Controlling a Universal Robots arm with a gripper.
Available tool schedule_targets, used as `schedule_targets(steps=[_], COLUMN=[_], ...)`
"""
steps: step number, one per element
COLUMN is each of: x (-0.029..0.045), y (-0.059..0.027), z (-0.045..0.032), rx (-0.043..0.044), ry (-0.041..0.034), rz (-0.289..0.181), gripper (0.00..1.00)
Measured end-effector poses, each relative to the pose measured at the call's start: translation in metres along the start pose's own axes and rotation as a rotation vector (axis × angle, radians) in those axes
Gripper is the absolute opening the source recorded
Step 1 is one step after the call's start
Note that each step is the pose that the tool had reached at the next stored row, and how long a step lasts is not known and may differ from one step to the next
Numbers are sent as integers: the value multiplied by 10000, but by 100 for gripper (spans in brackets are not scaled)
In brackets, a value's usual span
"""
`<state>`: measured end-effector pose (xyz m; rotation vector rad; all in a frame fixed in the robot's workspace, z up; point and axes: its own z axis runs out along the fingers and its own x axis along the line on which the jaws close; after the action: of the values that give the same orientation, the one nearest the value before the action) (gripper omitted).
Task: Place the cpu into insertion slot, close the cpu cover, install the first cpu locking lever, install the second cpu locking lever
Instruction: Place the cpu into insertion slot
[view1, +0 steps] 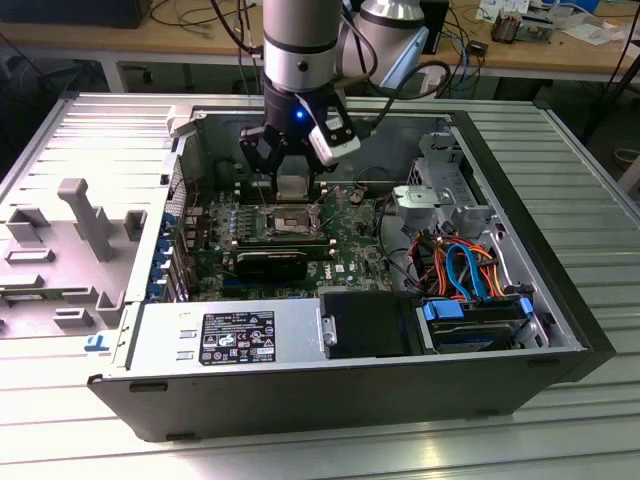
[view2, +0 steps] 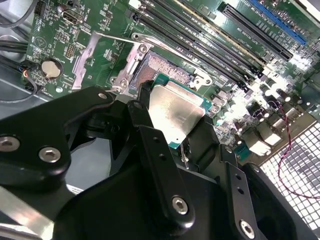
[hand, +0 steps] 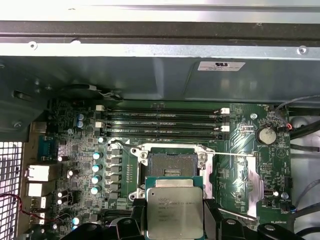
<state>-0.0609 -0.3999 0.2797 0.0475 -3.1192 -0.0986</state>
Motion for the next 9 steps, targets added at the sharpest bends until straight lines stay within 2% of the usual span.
schedule_targets(steps=[9], x=[0], y=[-2], z=[12], rx=[8], ry=[0], rz=[12], gripper=[54])
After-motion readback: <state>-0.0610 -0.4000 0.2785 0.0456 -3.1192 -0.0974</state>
